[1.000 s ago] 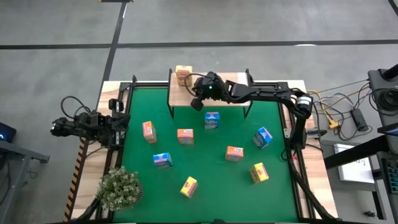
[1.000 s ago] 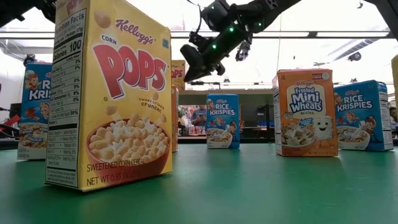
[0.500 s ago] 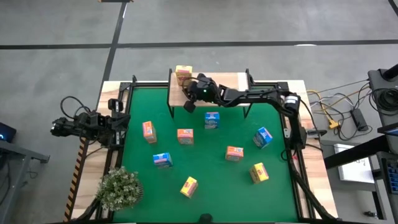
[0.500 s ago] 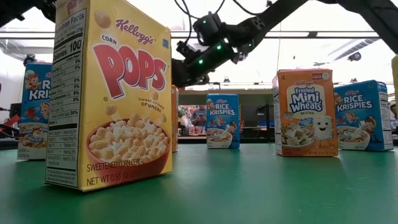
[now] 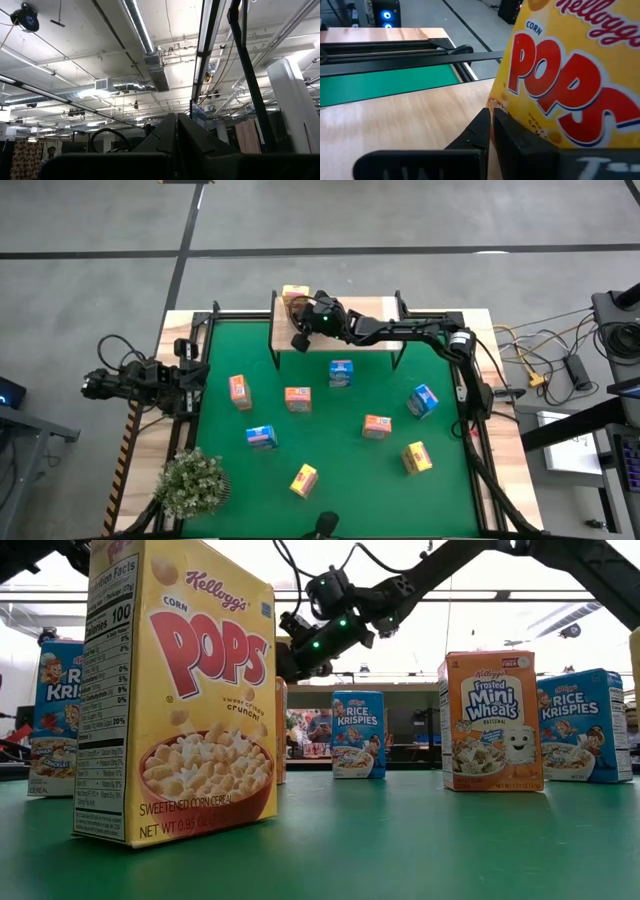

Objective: Stack cereal on shelf
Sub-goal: Put the top right yellow cereal box on the shelf

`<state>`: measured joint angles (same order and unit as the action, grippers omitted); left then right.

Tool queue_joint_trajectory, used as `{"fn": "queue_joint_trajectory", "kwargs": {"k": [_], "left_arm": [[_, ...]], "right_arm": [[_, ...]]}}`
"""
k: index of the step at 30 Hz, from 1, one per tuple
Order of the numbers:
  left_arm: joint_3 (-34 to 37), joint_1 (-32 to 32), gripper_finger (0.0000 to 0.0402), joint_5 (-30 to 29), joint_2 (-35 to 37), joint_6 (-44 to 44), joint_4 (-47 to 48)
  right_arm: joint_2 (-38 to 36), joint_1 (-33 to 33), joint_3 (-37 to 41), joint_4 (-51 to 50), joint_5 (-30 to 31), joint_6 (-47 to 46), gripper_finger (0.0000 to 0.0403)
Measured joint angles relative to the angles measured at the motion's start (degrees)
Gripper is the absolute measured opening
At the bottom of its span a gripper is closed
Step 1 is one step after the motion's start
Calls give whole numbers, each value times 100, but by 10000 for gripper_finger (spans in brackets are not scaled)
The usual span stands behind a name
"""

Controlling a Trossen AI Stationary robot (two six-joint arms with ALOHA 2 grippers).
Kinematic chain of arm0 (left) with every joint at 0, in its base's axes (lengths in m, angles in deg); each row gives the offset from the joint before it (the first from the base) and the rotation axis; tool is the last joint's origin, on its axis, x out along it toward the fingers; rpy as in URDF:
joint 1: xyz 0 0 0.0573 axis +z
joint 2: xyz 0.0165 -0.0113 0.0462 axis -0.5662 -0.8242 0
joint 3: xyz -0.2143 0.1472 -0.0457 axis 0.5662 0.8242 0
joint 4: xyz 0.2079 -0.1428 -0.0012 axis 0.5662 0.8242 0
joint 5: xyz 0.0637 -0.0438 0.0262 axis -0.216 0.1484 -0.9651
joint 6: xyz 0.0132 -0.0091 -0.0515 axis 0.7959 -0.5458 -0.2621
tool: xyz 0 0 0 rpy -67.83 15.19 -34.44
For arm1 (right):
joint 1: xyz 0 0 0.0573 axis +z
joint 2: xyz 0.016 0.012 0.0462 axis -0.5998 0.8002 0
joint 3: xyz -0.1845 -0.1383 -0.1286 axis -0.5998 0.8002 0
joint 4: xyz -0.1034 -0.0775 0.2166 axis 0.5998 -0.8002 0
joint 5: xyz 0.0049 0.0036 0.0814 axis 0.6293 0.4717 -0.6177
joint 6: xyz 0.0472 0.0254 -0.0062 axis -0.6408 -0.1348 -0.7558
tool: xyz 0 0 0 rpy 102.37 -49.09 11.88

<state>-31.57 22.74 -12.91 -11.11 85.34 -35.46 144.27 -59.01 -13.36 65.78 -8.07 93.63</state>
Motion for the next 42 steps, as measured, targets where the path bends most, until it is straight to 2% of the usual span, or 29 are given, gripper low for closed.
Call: {"fn": "queue_joint_trajectory", "kwargs": {"k": [18,42], "left_arm": [[0,0,0,0,0,0,2],[0,-4,0,0,0,0,0]], "right_arm": [[-1,-223,0,-176,-42,616,12],[-551,-211,-122,-1749,0,698,12]]}}
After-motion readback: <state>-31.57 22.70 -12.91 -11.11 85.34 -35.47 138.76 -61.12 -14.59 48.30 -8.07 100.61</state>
